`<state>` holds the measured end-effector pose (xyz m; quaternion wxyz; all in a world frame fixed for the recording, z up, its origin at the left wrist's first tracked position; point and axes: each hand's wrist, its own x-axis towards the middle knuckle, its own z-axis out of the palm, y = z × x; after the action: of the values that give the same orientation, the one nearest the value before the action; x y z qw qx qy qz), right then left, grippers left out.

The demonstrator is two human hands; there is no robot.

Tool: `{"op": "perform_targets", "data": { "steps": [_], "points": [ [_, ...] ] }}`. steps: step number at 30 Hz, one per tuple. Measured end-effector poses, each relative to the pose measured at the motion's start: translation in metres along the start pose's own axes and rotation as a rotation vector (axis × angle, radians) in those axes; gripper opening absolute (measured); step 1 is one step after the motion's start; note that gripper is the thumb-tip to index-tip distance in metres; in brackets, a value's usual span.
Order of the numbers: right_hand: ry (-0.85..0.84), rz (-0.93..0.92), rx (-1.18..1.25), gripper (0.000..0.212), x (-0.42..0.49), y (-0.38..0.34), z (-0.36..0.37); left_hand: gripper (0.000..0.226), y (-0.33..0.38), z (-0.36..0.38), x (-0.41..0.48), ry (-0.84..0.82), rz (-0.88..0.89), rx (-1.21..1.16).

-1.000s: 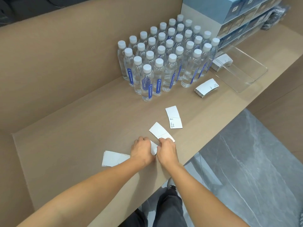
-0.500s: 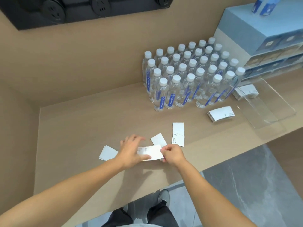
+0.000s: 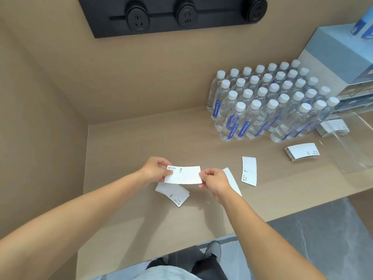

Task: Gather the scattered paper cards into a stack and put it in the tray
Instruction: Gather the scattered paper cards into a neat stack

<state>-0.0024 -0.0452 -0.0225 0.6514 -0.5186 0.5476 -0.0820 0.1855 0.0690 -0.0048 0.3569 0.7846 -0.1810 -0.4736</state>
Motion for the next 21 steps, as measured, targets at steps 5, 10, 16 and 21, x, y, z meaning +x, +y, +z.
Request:
{"op": "perform_targets", "data": {
  "steps": [5, 10, 16, 21],
  "points": [
    [0.054, -0.048, 0.086, 0.012, -0.004, -0.019, 0.02, 0.011, 0.001, -0.021, -0.003, -0.186, -0.042, 0.133],
    [0.027, -0.134, 0.205, 0.003, -0.017, -0.028, 0.047, 0.026, -0.003, -0.016, -0.01, -0.42, -0.137, 0.015],
    [-0.107, -0.009, 0.067, 0.014, -0.031, 0.001, 0.059, 0.021, -0.015, -0.008, -0.004, -0.414, -0.232, -0.321],
    [-0.107, 0.032, -0.095, 0.023, -0.034, 0.021, 0.06, 0.034, -0.016, -0.012, 0.012, -0.199, -0.139, -0.253]
  ]
}}
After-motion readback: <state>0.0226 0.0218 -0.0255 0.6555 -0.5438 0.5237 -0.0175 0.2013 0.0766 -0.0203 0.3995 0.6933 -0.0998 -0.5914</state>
